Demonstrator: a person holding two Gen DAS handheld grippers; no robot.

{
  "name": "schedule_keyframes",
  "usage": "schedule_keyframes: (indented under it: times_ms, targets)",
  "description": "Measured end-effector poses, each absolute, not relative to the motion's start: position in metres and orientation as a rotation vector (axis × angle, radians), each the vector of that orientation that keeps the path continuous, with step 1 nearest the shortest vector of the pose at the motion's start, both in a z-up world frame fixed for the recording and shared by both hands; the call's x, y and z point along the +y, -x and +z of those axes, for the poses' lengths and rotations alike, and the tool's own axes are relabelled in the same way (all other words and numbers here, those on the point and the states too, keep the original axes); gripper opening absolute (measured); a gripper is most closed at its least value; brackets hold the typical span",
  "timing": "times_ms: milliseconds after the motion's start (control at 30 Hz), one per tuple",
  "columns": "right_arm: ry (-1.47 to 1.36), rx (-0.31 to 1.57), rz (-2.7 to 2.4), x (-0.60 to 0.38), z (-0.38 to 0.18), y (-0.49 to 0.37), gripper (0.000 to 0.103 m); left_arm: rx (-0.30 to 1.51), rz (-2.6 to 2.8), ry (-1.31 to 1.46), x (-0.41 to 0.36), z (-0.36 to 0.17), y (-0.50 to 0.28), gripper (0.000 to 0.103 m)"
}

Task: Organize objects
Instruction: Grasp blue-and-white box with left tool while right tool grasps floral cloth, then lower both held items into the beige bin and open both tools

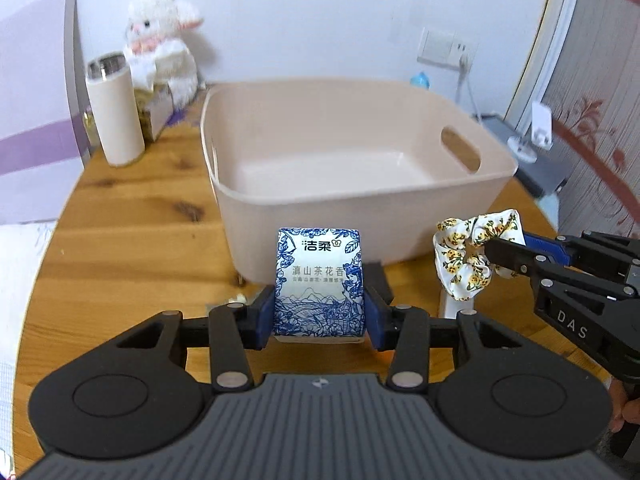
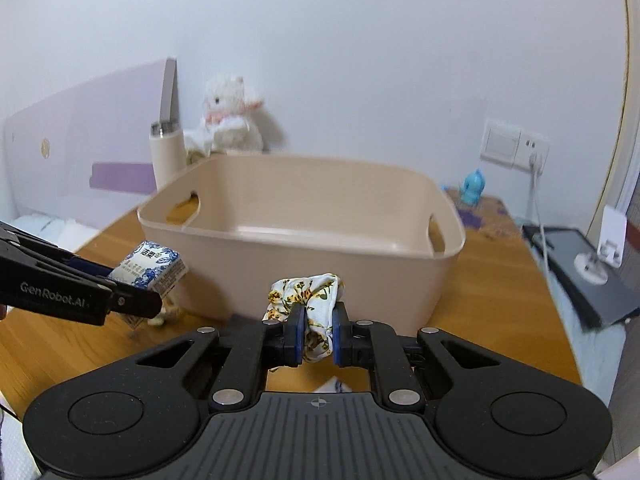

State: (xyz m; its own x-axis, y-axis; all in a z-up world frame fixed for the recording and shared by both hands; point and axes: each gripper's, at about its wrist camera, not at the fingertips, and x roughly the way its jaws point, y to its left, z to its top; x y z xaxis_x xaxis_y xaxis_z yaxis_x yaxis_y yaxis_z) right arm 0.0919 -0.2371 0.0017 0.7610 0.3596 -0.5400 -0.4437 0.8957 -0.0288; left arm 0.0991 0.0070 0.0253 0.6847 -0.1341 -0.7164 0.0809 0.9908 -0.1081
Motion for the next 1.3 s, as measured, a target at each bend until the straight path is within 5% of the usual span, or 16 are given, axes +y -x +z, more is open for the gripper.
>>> schedule_keyframes:
  times_ms: [500,1033,1200,1300]
  targets:
    - [0.095,0.412,0.406,-0.229,0.049,-0.127,0.013,0.664,-0.09,0.017,0.009,0.08,-0.136,0.048]
    - [0.087,0.579,0.349,-0.205,-0.001,-0.193,0.016,0.792,-0.042,-0.085,0.012,0.021,-0.221,0.048]
    - [0.094,0.586,0.34,-0.208,0.0,-0.187,0.052,0.788,-0.067,-0.088,0.01,0.023,-0.219,0.051]
    - [0.104,0.551,0.328,-0.21,0.01,-0.176,0.067,0.756,-0.072,-0.084,0.011,0.033,-0.21,0.071]
